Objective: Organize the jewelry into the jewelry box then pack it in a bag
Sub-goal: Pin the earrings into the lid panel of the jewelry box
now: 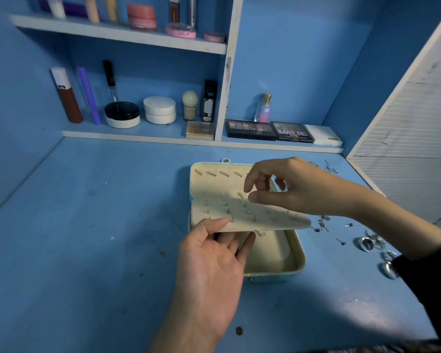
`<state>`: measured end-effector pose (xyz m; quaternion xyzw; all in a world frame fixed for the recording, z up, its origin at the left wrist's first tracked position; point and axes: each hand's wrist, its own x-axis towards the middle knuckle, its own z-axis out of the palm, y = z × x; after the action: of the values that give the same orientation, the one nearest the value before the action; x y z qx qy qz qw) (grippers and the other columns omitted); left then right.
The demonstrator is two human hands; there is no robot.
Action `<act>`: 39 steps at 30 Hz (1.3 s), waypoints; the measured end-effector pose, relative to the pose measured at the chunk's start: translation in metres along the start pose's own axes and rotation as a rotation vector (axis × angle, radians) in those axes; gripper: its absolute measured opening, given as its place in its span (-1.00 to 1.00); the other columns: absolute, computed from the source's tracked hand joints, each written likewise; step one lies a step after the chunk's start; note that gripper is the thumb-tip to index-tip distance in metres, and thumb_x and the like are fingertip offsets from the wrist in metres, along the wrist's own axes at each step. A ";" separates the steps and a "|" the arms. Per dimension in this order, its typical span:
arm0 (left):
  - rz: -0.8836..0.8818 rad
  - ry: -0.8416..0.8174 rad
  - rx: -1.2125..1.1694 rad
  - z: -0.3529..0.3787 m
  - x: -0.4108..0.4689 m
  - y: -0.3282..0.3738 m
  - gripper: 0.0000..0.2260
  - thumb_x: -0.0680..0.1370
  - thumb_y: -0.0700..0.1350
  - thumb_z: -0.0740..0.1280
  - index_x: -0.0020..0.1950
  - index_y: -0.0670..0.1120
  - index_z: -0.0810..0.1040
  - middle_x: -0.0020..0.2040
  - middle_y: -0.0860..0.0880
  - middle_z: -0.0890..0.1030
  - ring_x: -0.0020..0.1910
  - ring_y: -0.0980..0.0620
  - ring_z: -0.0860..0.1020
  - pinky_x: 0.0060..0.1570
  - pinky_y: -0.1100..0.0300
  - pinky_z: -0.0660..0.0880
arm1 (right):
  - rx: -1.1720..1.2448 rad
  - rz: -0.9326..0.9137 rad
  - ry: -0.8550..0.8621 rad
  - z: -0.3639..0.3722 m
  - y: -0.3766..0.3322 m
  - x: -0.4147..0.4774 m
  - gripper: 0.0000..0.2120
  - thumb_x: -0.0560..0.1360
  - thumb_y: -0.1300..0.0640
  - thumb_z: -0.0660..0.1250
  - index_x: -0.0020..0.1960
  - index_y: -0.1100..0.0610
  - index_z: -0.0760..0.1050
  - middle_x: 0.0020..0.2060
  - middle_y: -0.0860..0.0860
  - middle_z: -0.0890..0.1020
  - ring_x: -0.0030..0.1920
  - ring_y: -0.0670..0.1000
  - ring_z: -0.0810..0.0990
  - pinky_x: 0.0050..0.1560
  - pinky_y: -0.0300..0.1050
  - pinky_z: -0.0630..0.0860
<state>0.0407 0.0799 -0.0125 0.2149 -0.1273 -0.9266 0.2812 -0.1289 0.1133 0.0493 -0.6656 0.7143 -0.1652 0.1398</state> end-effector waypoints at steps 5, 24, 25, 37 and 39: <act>-0.001 0.018 0.010 0.000 0.001 0.000 -0.52 0.36 -0.16 0.28 0.29 -0.10 0.50 0.21 -0.14 0.60 0.25 -0.10 0.53 0.33 -0.02 0.35 | -0.024 -0.102 -0.086 -0.009 -0.006 -0.022 -0.71 0.31 -0.22 0.46 -0.10 -0.09 0.52 -0.19 -0.12 0.52 -0.11 -0.08 0.48 -0.15 -0.37 0.32; 0.081 0.090 0.166 0.008 0.000 -0.005 -0.59 0.30 -0.14 0.32 0.15 -0.14 0.53 0.17 -0.21 0.61 0.15 -0.10 0.60 0.18 -0.05 0.48 | -0.043 -0.098 0.199 -0.032 0.000 -0.002 -0.89 0.41 0.02 0.44 -0.18 0.05 0.60 -0.29 -0.06 0.54 -0.21 -0.08 0.48 -0.23 -0.34 0.33; 0.080 0.096 0.191 0.008 0.001 -0.005 -0.61 0.33 -0.17 0.32 0.15 -0.15 0.53 0.15 -0.21 0.62 0.13 -0.10 0.61 0.14 -0.03 0.50 | -0.043 -0.092 0.219 -0.032 0.000 0.000 -0.91 0.41 0.05 0.44 -0.20 0.07 0.60 -0.30 -0.06 0.54 -0.23 -0.12 0.47 -0.22 -0.37 0.32; 0.059 0.031 0.426 0.018 0.024 -0.004 -0.66 0.54 -0.30 0.20 0.29 -0.07 0.46 -0.15 -0.08 0.63 -0.30 0.05 0.60 -0.28 0.24 0.54 | -0.072 -0.033 0.286 -0.034 0.008 0.028 -0.87 0.45 0.20 0.42 -0.23 0.24 0.53 -0.37 -0.10 0.49 -0.36 -0.21 0.42 -0.32 -0.45 0.30; 0.072 0.037 0.442 0.020 0.027 -0.005 -0.63 0.54 -0.32 0.20 0.32 -0.07 0.43 -0.16 -0.08 0.61 -0.34 0.05 0.58 -0.32 0.25 0.52 | -0.073 -0.040 0.287 -0.034 0.008 0.030 -0.87 0.45 0.22 0.42 -0.23 0.25 0.53 -0.39 -0.12 0.49 -0.39 -0.21 0.43 -0.33 -0.46 0.30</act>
<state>0.0088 0.0701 -0.0056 0.2836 -0.3295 -0.8615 0.2624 -0.1531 0.0853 0.0772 -0.6539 0.7190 -0.2354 0.0088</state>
